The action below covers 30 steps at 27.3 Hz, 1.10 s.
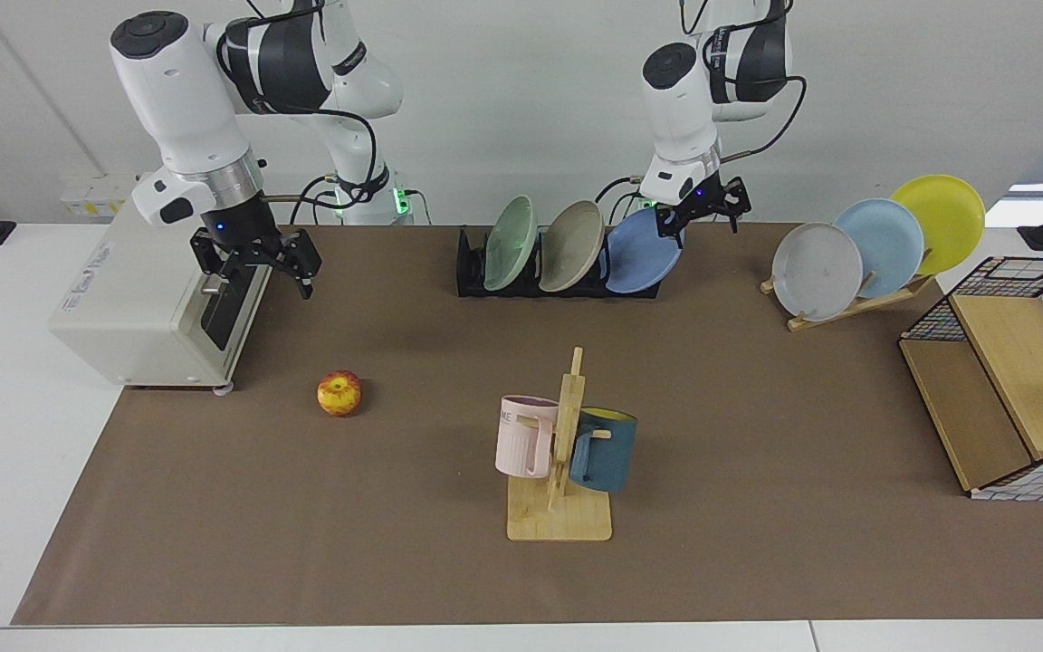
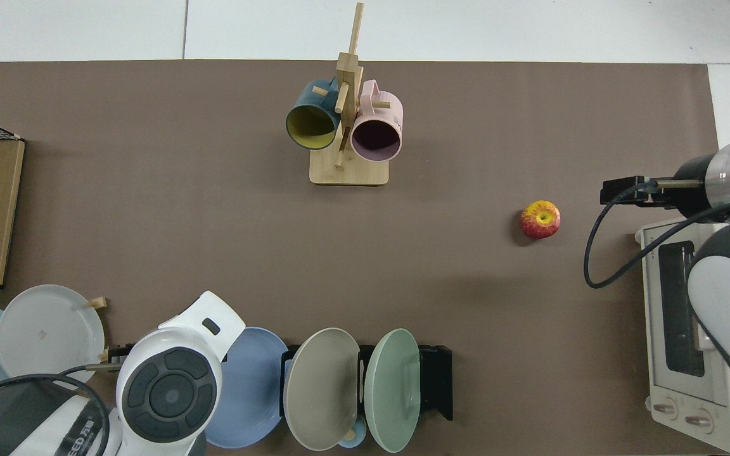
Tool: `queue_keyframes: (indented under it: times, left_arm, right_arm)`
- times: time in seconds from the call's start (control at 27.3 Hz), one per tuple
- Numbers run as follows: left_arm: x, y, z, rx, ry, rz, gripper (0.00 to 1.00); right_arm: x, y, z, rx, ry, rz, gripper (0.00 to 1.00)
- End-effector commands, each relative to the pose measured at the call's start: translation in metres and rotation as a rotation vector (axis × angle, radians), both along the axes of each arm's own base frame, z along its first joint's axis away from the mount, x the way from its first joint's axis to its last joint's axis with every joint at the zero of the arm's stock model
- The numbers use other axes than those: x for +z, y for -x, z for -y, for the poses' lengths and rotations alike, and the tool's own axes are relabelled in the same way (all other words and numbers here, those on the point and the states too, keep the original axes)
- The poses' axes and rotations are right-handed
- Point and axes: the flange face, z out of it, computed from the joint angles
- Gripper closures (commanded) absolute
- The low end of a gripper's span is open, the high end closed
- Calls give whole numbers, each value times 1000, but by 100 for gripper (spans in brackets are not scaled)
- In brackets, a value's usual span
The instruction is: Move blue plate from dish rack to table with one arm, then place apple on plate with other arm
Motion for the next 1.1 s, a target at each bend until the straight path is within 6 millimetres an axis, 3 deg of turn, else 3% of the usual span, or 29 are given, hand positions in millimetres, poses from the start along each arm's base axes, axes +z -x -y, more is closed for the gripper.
queue_keyframes:
  times: [0.0, 0.15, 0.66, 0.77, 0.88, 0.95, 1.06]
  left_arm:
    - [-16, 18, 3, -9, 23, -16, 0]
    - [-38, 28, 15, -48, 7, -25, 0]
    - [-58, 35, 10, -66, -5, -57, 2]
    - [-59, 35, 10, -71, -6, -62, 19]
    - [-59, 35, 10, -77, -5, -68, 46]
    - [-60, 35, 10, -76, 2, -74, 59]
    - [-59, 35, 11, -74, 17, -84, 77]
  right_arm:
    - [1, -2, 2, -27, -17, 11, 0]
    - [1, -2, 2, -27, -17, 11, 0]
    - [1, 2, 1, -24, -18, -15, 0]
    - [2, 0, -1, -19, -4, -19, 0]
    - [7, -3, 8, -27, 3, -31, 0]
    - [-11, -15, 7, -14, 13, -106, 0]
    - [-13, -32, 1, 15, 24, -114, 0]
